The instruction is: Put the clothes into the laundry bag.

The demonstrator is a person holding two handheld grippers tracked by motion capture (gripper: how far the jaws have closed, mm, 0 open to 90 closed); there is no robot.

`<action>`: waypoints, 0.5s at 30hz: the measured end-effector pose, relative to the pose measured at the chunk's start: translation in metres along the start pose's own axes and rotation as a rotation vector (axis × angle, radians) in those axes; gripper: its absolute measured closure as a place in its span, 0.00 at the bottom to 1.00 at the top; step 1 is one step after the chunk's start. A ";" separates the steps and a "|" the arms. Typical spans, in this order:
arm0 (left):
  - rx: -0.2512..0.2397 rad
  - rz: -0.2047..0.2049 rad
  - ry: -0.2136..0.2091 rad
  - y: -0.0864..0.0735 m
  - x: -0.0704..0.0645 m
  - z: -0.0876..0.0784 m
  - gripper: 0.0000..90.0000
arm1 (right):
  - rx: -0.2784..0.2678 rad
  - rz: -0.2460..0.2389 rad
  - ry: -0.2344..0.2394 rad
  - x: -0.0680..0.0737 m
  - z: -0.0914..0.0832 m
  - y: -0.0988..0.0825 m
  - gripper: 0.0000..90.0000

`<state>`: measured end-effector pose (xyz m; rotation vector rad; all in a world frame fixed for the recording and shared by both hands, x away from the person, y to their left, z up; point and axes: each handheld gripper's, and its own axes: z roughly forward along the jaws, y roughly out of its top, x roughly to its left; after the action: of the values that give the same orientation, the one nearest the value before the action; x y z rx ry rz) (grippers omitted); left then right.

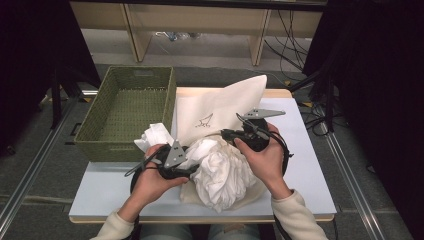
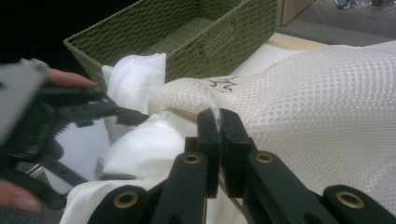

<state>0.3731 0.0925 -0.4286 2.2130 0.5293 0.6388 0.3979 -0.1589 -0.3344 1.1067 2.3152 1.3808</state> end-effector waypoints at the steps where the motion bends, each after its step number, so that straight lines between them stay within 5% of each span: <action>1: 0.014 0.005 0.008 -0.001 0.001 0.005 0.42 | 0.009 0.014 0.012 0.001 0.001 0.000 0.98; 8: -0.004 -0.113 -0.029 0.002 -0.002 0.007 0.86 | 0.016 0.008 0.006 -0.001 0.002 -0.001 0.98; 15: -0.186 -0.266 -0.104 0.016 -0.008 -0.025 0.92 | 0.010 0.004 -0.002 0.000 0.003 -0.001 0.98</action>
<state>0.3547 0.0922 -0.4043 1.9469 0.6683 0.4127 0.3993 -0.1575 -0.3371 1.1154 2.3226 1.3697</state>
